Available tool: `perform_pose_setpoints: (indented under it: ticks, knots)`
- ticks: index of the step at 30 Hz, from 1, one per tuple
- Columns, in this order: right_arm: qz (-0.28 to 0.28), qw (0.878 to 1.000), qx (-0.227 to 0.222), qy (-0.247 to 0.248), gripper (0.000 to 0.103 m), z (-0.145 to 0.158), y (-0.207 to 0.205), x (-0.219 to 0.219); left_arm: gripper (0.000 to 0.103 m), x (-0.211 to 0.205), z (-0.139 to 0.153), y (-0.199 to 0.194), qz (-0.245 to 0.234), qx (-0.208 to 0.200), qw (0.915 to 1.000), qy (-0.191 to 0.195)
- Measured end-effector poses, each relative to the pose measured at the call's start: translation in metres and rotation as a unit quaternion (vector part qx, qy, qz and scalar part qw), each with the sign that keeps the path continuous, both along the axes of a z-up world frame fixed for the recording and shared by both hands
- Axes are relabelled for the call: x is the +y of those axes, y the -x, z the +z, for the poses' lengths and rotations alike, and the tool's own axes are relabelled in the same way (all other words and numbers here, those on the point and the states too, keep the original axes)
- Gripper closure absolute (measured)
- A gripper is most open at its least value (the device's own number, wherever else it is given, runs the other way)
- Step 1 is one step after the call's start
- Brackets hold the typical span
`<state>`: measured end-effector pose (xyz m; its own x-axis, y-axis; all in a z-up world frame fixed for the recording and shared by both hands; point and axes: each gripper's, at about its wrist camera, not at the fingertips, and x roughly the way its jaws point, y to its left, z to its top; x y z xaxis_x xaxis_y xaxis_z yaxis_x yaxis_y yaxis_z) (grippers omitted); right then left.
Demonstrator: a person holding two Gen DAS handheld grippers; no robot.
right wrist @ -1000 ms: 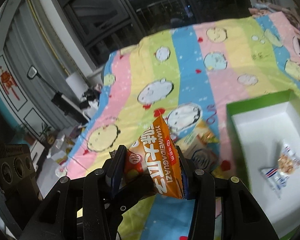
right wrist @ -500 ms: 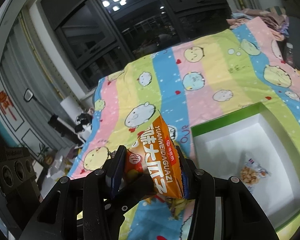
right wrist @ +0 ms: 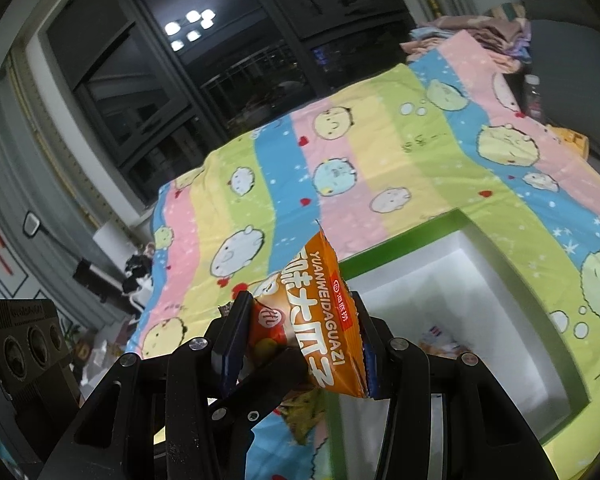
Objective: Organize snacks
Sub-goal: 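Carry the orange chip bag with the right gripper over the green box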
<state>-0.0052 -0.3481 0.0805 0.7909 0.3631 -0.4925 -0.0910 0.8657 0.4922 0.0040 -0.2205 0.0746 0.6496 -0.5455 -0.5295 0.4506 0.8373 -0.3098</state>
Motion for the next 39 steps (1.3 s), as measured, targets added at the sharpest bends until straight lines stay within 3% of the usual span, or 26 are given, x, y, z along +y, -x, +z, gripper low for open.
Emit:
perform_pose_setpoints:
  ticks: [11,22,39]
  knots:
    - [-0.048,0.998,0.036,-0.006,0.054,-0.015,-0.008,-0.036,0.064,-0.038,-0.016,-0.018,-0.037,0.033,0.9988,0.002]
    - [-0.061,0.994,0.090,-0.002,0.054,-0.041,-0.024,-0.059,0.064,-0.058,-0.041,-0.036,-0.056,0.088,0.9945,0.002]
    - [-0.080,0.977,0.196,0.015,0.053,-0.079,-0.039,-0.078,0.064,-0.089,-0.080,-0.052,-0.078,0.180,0.9805,-0.013]
